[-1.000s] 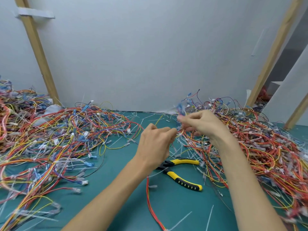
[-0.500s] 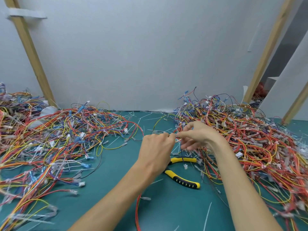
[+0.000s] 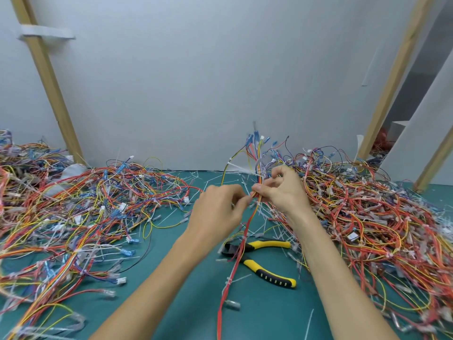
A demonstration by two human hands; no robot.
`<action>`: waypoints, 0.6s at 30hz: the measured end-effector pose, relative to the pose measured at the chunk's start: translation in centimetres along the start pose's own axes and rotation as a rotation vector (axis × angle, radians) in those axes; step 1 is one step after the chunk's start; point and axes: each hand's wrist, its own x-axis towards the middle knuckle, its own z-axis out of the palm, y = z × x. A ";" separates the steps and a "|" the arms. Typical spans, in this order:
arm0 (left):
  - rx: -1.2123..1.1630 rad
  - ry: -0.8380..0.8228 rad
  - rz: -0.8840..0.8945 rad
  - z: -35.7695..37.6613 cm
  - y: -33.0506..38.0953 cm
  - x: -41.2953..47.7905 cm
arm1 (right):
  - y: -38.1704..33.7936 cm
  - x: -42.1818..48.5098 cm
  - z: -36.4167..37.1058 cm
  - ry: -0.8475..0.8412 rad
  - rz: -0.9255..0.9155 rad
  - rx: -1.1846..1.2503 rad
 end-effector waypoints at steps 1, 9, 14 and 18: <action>-0.093 0.033 -0.026 -0.3 -0.1 0.3 | 0.1 -0.1 0.4 0.026 -0.025 -0.051; -0.558 0.098 -0.267 -1.0 -1.7 1.4 | 0.3 -1.4 3.4 0.034 -0.250 -0.330; -0.665 0.127 -0.415 -1.4 -2.8 1.6 | 0.3 -3.0 5.2 0.033 -0.398 -0.649; -0.606 0.190 -0.488 -1.7 -3.6 1.7 | 0.0 -4.5 7.0 0.066 -0.486 -0.862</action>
